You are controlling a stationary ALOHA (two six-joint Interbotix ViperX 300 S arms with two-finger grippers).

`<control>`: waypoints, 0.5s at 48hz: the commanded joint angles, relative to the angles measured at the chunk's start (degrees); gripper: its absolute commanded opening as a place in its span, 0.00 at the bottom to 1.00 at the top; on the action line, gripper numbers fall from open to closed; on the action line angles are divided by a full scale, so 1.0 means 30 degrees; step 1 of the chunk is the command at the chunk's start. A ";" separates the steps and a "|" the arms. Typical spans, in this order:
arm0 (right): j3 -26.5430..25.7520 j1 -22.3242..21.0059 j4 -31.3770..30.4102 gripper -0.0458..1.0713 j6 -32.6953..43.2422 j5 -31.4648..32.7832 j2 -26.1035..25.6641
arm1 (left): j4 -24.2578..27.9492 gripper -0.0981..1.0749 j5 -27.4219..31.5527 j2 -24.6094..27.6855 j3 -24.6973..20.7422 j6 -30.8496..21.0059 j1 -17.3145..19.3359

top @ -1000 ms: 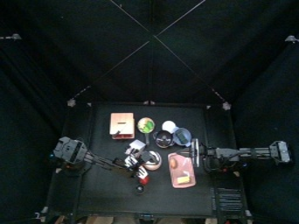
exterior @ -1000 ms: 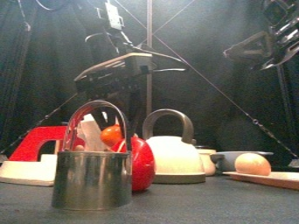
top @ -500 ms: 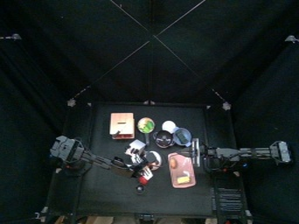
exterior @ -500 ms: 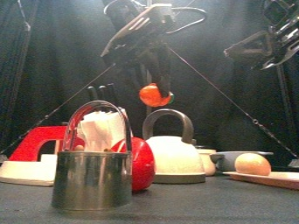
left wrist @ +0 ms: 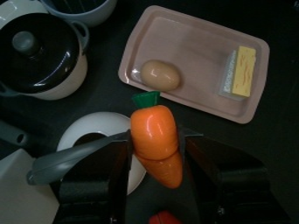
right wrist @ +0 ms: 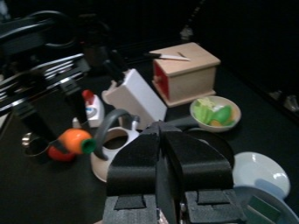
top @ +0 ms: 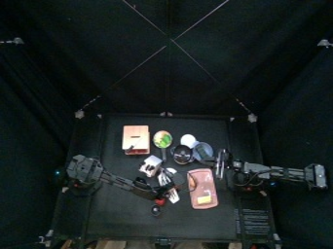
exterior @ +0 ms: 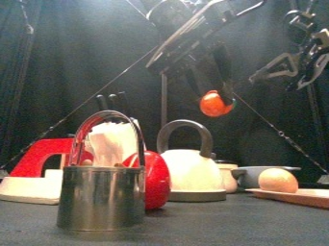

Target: Place carrot on plate

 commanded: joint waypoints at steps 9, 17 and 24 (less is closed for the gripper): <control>0.0410 -0.3750 0.1084 0.05 0.0762 0.0791 -0.0176 | 0.0205 0.66 -0.1523 0.0879 -0.1758 0.0029 0.0791; 0.0439 -0.4629 0.0586 0.05 0.1758 0.1611 -0.0059 | 0.0234 0.66 -0.3135 0.1494 -0.2344 0.0000 0.1230; 0.0439 -0.4717 -0.0176 0.05 0.2227 0.1758 -0.0059 | 0.0264 0.66 -0.4248 0.2109 -0.2871 0.0000 0.1758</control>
